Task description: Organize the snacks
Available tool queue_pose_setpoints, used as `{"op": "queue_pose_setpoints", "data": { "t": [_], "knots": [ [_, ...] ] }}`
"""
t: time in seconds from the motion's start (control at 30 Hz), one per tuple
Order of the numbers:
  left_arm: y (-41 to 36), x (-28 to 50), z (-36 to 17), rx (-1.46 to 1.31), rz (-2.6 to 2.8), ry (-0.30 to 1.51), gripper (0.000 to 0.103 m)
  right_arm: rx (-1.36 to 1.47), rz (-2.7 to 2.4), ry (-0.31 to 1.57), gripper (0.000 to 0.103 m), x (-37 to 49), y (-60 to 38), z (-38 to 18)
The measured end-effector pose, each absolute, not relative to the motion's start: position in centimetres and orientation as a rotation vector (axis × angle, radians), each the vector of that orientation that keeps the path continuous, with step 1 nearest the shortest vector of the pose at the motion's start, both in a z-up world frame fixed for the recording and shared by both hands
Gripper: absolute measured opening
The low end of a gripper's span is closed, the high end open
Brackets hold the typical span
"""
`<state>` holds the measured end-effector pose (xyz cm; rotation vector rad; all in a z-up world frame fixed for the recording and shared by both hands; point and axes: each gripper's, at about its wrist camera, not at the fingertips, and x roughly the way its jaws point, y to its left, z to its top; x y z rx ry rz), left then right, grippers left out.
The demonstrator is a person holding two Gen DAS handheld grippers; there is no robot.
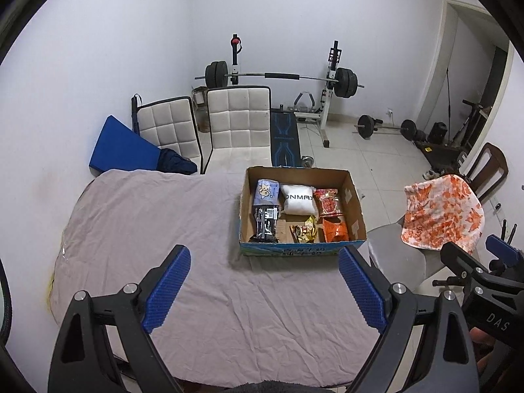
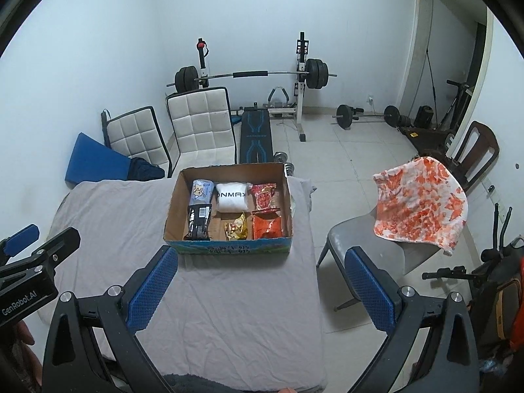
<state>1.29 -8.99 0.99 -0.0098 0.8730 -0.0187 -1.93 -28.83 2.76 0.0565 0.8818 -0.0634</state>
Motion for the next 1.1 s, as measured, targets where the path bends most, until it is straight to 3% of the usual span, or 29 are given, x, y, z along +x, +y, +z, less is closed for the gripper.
{"op": "queue_pose_setpoints", "data": {
  "t": [1.1],
  "knots": [
    [-8.1,0.3,1.6,-0.024,-0.028,0.857,0.093,0.031,-0.055,0.866,0.103,-1.8,-27.7,3.1]
  ]
}}
